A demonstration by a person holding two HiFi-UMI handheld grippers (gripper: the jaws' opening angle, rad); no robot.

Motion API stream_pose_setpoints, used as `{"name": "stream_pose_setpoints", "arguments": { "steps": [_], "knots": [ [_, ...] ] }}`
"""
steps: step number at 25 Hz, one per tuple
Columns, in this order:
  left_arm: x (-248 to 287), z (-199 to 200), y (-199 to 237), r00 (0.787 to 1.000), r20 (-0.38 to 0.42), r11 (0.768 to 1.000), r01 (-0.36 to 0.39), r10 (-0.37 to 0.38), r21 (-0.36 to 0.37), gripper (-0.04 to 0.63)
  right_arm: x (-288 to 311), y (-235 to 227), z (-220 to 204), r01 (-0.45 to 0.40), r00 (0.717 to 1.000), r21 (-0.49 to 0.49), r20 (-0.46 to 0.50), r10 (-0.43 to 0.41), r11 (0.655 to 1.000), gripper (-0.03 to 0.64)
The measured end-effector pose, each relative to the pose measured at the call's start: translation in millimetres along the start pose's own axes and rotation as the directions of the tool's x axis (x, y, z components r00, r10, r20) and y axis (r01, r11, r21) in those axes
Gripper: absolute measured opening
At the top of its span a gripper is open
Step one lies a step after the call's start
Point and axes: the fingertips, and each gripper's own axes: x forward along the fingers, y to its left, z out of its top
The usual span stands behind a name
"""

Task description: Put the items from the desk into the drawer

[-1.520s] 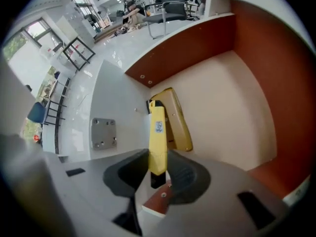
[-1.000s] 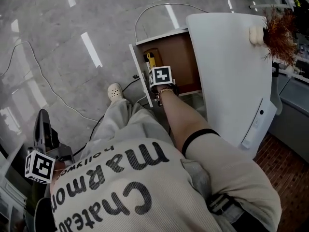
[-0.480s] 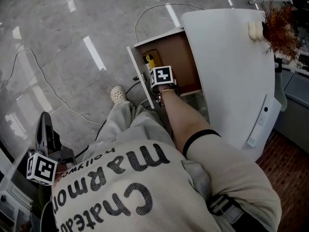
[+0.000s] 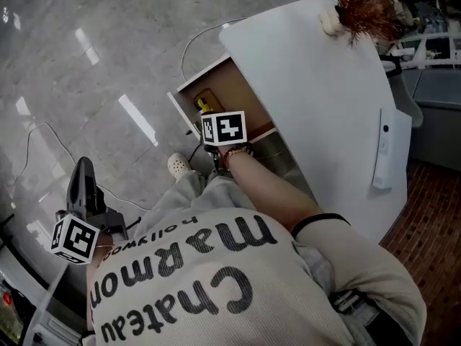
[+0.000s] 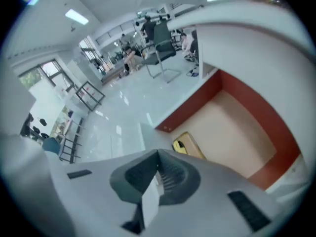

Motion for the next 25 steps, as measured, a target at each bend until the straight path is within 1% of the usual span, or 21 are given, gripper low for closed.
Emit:
{"name": "stream_pose_setpoints", "arguments": {
  "steps": [2,3,4,6,8,9,12,14,15,17,19,21,23,25],
  "knots": [
    [19,5,-31,0.996,-0.006,0.996,0.084,-0.084,0.029,0.002,-35,14,29,-0.051,0.992,0.041,0.12,0.046,0.998,0.003],
    [30,6,-48,0.991,-0.012,0.99,0.133,-0.132,0.043,0.002,-54,16,44,-0.072,0.981,0.069,0.185,0.059,0.995,0.003],
    [40,7,-65,0.983,-0.018,0.982,0.181,-0.18,0.056,0.0,-75,16,58,-0.098,0.966,0.096,0.249,0.071,0.991,0.003],
    [53,5,-100,0.965,-0.029,0.962,0.263,-0.262,0.074,0.002,-117,14,81,-0.161,0.924,0.126,0.369,0.105,0.979,0.003],
    [59,0,-132,0.947,-0.043,0.944,0.32,-0.318,0.084,0.0,-163,5,96,-0.203,0.87,0.128,0.478,0.119,0.971,0.003],
    [61,-3,-148,0.939,-0.051,0.935,0.344,-0.34,0.088,0.0,-188,-4,102,-0.212,0.839,0.128,0.532,0.113,0.969,0.003],
    [64,-14,-195,0.911,-0.058,0.905,0.412,-0.408,0.107,0.002,-262,-44,107,-0.222,0.733,0.158,0.678,0.058,0.962,0.003],
    [59,-24,-227,0.897,-0.068,0.889,0.442,-0.436,0.123,0.0,-307,-78,97,-0.215,0.672,0.193,0.741,0.001,0.957,0.003],
    [55,-31,-242,0.89,-0.074,0.881,0.455,-0.449,0.128,0.001,-327,-94,89,-0.205,0.647,0.208,0.762,-0.027,0.956,0.003],
    [45,-46,-273,0.872,-0.075,0.863,0.489,-0.483,0.124,0.002,-364,-124,70,-0.172,0.607,0.227,0.791,-0.078,0.959,0.003],
    [34,-61,-303,0.848,-0.07,0.841,0.531,-0.526,0.109,0.002,-396,-151,47,-0.13,0.577,0.24,0.807,-0.123,0.962,0.003],
    [20,-77,-332,0.831,-0.073,0.822,0.557,-0.552,0.118,0.001,-421,-173,21,-0.094,0.561,0.256,0.812,-0.161,0.962,0.003],
    [4,-97,-359,0.815,-0.073,0.806,0.579,-0.575,0.125,0.0,-442,-190,-7,-0.07,0.557,0.264,0.81,-0.182,0.962,0.003],
    [-10,-121,-383,0.801,-0.073,0.792,0.598,-0.594,0.119,0.0,-460,-206,-38,-0.04,0.56,0.268,0.804,-0.2,0.963,0.003]
  ]
}}
